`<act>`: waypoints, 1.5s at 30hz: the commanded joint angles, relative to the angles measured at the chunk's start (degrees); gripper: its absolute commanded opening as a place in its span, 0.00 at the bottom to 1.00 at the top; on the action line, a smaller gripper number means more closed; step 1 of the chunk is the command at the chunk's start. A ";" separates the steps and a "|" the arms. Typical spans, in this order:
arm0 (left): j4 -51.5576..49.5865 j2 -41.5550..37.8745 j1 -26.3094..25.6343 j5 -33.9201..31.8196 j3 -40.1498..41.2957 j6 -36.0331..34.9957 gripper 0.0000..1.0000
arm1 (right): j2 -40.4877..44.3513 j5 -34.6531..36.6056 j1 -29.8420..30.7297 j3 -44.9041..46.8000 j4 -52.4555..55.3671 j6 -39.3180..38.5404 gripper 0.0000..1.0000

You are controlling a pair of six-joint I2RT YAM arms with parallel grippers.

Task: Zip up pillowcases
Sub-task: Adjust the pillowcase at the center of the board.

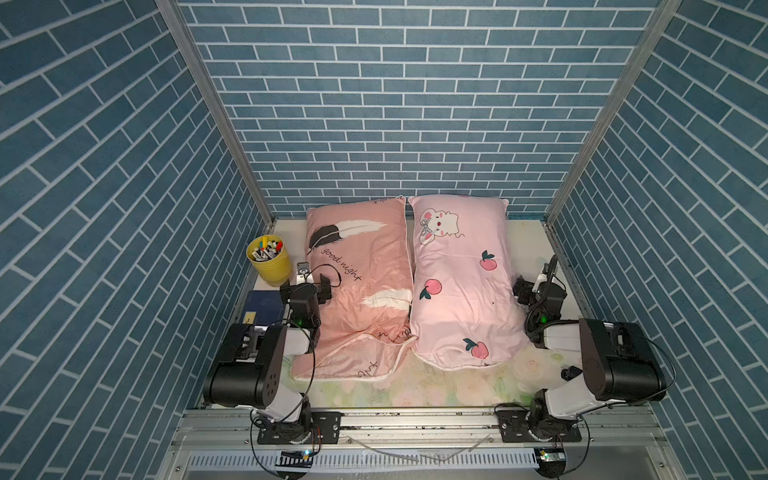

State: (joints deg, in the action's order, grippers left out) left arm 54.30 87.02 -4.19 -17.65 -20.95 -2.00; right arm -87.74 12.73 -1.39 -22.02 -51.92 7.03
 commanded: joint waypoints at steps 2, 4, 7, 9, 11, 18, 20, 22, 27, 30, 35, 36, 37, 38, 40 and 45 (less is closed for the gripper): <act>-1.39 0.91 0.05 1.23 0.17 -0.64 1.00 | -0.23 -0.50 0.33 0.66 0.47 -2.18 0.99; -1.39 0.96 0.05 1.30 0.12 -0.64 1.00 | -0.24 -0.52 0.33 0.60 0.42 -2.19 0.99; -1.39 0.94 0.05 1.29 0.12 -0.64 1.00 | -0.28 -0.50 0.33 0.61 0.44 -2.19 0.99; -1.39 0.96 0.05 1.30 0.12 -0.64 1.00 | -0.28 -0.49 0.33 0.61 0.42 -2.17 0.99; -1.39 0.96 0.01 1.28 0.12 -0.64 1.00 | -0.32 -0.61 0.33 0.66 0.46 -2.19 0.99; -1.48 0.96 0.05 1.27 0.03 -0.64 1.00 | -0.39 -0.96 0.29 0.40 0.87 -2.11 0.99; -1.57 0.94 0.05 1.26 0.06 -0.64 1.00 | -0.42 -0.96 0.25 0.31 0.94 -2.11 0.99; -1.57 0.96 0.05 1.28 0.03 -0.64 1.00 | -0.41 -0.96 0.29 0.31 1.01 -2.11 0.99; -1.83 0.96 0.13 1.47 -0.10 -0.64 1.00 | -0.50 -1.08 0.24 -0.02 1.40 -1.93 0.99; -1.25 0.80 0.14 1.41 0.13 -0.72 1.00 | -0.48 -1.52 -0.06 -0.06 1.73 -1.75 0.99; -18.41 -19.99 -5.38 -10.82 -1.33 -0.88 1.00 | 11.53 0.70 -0.11 -4.99 20.33 -1.21 0.99; -27.59 -25.47 -6.36 -11.76 -3.78 2.60 1.00 | 15.32 1.94 -0.02 -7.04 26.68 -0.64 0.99; -36.60 -29.75 -7.11 -12.05 -6.50 6.91 1.00 | 18.88 1.86 -0.03 -9.14 33.12 -0.07 0.99; -43.07 -32.20 -8.04 -12.01 -8.60 10.04 1.00 | 21.71 1.24 0.06 -11.02 38.43 0.54 0.99; -53.28 -35.05 -11.29 -10.15 -12.14 14.11 1.00 | 26.72 -1.76 0.23 -16.16 51.01 3.01 0.99; -72.82 -30.61 -18.32 -1.32 -20.87 19.54 1.00 | 29.63 -12.45 3.22 -27.62 72.47 14.66 0.99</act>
State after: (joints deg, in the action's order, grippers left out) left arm 2.79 52.82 -20.18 -24.18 -40.47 11.88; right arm -58.04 7.44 -0.23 -46.19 0.56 13.30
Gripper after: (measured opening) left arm 0.996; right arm 0.986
